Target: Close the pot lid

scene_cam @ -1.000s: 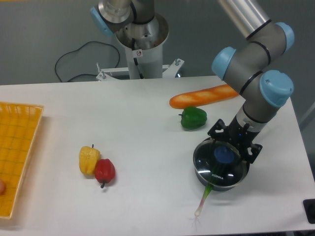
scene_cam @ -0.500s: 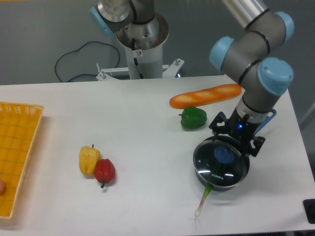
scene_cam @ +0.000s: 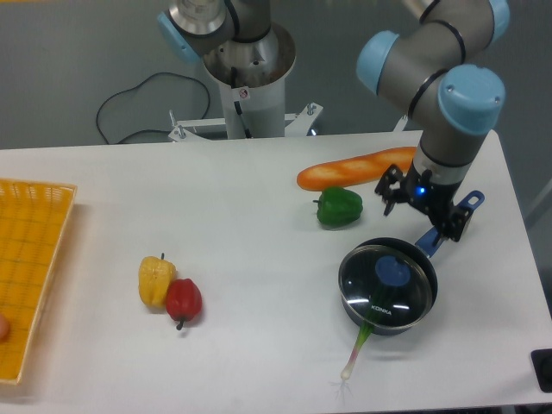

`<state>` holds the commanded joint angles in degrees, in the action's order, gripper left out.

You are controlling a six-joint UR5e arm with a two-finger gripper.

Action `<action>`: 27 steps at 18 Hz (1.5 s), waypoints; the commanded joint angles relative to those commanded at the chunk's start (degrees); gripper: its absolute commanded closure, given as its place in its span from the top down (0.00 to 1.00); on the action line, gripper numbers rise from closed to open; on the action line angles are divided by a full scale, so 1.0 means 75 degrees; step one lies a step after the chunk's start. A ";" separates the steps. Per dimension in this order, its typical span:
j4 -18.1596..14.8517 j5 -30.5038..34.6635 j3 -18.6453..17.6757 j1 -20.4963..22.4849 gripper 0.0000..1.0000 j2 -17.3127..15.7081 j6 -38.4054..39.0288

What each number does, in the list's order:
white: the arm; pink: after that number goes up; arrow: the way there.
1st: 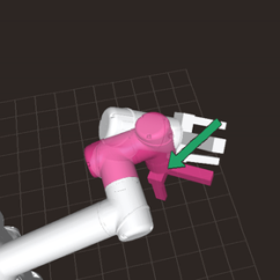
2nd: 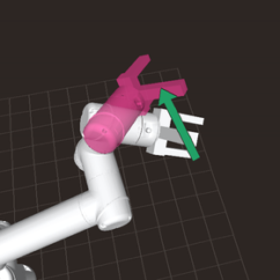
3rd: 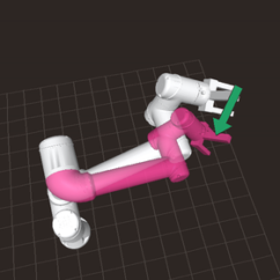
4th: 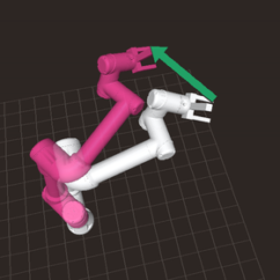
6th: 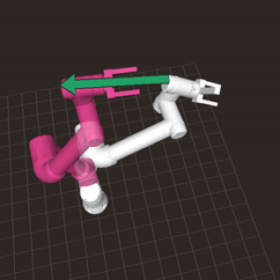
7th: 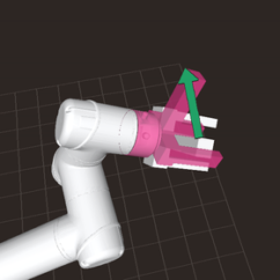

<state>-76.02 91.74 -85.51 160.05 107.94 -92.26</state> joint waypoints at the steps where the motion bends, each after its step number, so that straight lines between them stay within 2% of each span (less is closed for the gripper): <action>1: -0.0070 0.0095 -0.0012 0.0035 1.00 -0.0094 -0.0212; 5: -0.0200 0.0387 -0.0187 0.0059 1.00 -0.0234 -0.0436; 11: -0.0235 0.0483 -0.0866 0.0035 1.00 -0.0656 -0.0507; 15: -0.0375 0.0435 -0.0903 0.0070 1.00 -0.0867 -0.0507; 17: -0.0690 0.0459 -0.0914 0.0082 1.00 -0.0961 -0.0495; 19: -0.1356 0.0459 -0.0914 0.0175 1.00 -0.1102 -0.0484; 21: -0.1734 0.0459 -0.0914 0.0281 1.00 -0.1231 -0.0484; 27: -0.1630 0.0739 -0.0880 0.0211 1.00 -0.1208 -0.0413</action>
<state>-88.24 97.29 -92.11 161.63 98.88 -95.36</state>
